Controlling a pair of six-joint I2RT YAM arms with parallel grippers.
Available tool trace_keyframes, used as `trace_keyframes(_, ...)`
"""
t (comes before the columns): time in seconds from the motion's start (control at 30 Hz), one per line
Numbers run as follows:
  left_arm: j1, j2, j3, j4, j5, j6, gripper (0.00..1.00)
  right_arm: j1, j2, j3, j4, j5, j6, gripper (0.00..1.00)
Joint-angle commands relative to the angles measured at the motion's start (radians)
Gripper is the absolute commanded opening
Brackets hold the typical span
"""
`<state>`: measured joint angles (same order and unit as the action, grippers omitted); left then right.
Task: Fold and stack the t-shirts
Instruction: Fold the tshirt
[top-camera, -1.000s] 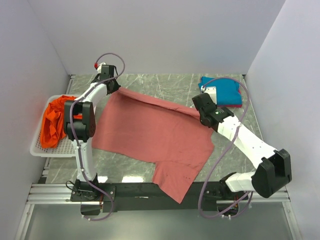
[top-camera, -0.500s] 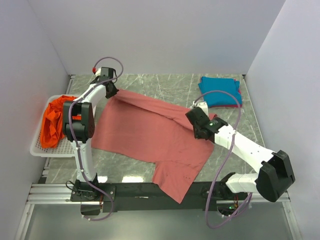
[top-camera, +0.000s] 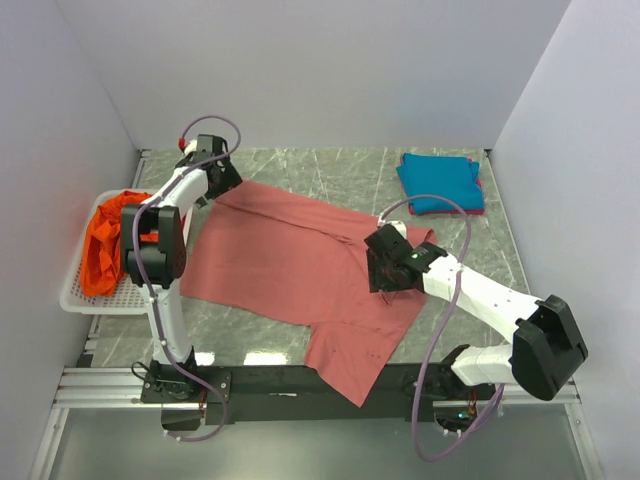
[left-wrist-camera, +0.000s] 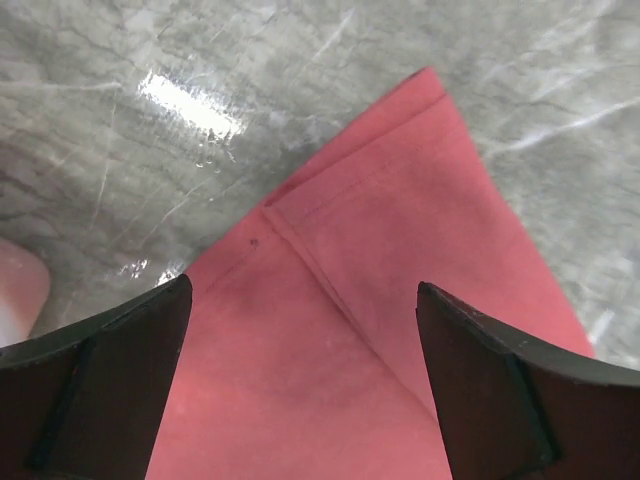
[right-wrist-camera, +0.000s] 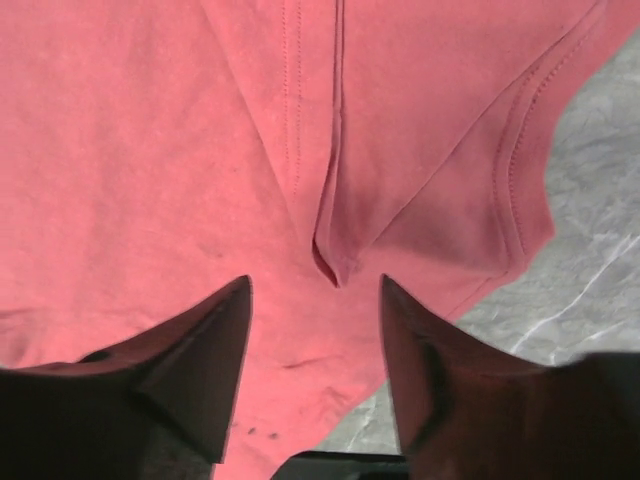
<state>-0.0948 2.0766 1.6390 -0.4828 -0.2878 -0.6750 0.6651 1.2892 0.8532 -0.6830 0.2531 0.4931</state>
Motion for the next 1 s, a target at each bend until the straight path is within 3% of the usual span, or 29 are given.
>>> trace_keyframes(0.0,0.001,-0.127,0.041,0.006,0.041,-0.001,0.99,-0.001,-0.048,0.078,0.003,0.005,0.018,0.64)
trace_keyframes(0.3,0.0,-0.043,0.093,0.108,0.278,0.017,0.99,-0.216,0.117,0.19,0.25,-0.212,-0.048,0.66)
trace_keyframes(0.57,0.0,0.054,0.114,0.104,0.337,0.017,0.99,-0.295,0.406,0.351,0.237,-0.25,-0.103,0.63)
trace_keyframes(0.73,0.0,-0.03,0.035,0.119,0.302,0.008,0.99,-0.306,0.505,0.371,0.254,-0.25,-0.114,0.62)
trace_keyframes(0.97,0.0,-0.316,-0.212,0.165,0.254,-0.031,0.99,-0.321,0.572,0.382,0.292,-0.311,-0.114,0.57)
